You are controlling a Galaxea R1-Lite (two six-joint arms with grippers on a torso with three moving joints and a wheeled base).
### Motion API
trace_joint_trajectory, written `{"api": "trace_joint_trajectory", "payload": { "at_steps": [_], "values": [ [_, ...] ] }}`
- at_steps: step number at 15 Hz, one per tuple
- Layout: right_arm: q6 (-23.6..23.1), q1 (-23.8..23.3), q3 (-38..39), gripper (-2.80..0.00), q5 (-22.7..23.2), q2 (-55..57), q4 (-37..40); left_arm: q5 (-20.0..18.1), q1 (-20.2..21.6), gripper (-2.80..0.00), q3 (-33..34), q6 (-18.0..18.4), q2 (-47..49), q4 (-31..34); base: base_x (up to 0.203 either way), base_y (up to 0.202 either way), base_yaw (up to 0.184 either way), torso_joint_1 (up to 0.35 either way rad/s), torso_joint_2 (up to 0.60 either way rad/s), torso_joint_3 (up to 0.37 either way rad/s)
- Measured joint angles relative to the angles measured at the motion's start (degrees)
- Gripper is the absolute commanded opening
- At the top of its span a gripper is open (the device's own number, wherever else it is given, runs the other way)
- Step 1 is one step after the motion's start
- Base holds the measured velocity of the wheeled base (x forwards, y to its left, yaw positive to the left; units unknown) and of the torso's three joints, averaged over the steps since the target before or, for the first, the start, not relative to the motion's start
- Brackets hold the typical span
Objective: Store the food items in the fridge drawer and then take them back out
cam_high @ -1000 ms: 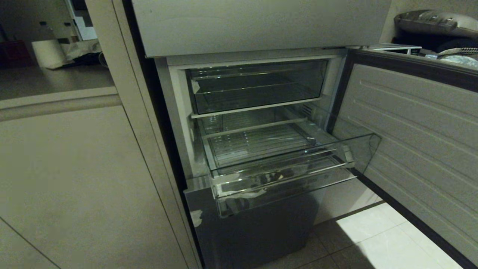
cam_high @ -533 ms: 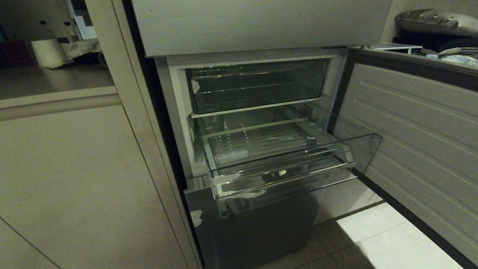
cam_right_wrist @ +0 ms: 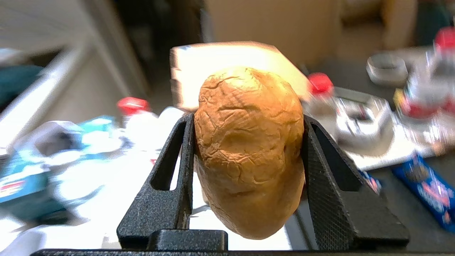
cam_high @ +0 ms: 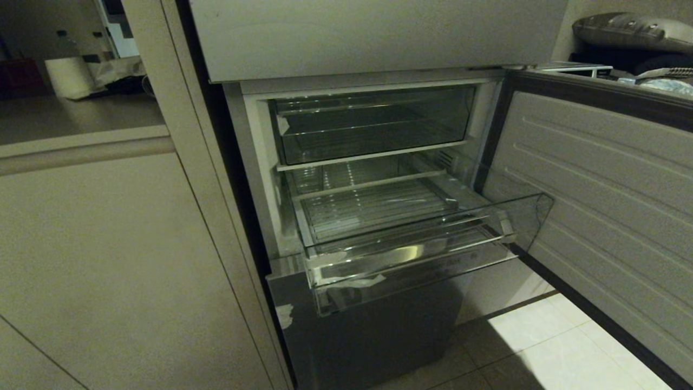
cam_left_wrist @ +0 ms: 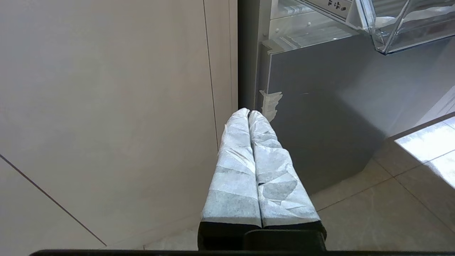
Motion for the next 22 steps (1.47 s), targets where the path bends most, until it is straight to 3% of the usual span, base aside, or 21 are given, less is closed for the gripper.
{"api": "trace_joint_trajectory", "payload": {
  "at_steps": [11,18,22],
  "values": [
    [-0.26,-12.97,0.97,-2.8,2.39,16.83,-3.24,0.0,0.0,-2.8,0.0,-0.01,0.0,0.0,0.0,0.0,0.0,0.0,0.0,0.0],
    [-0.19,-18.31,5.35,-2.8,2.67,19.15,-3.7,0.0,0.0,-2.8,0.0,-0.02,0.0,0.0,0.0,0.0,0.0,0.0,0.0,0.0],
    [-1.67,-20.14,8.5,-2.8,2.67,21.38,-9.04,0.0,0.0,-2.8,0.0,-0.02,0.0,0.0,0.0,0.0,0.0,0.0,0.0,0.0]
  ]
}}
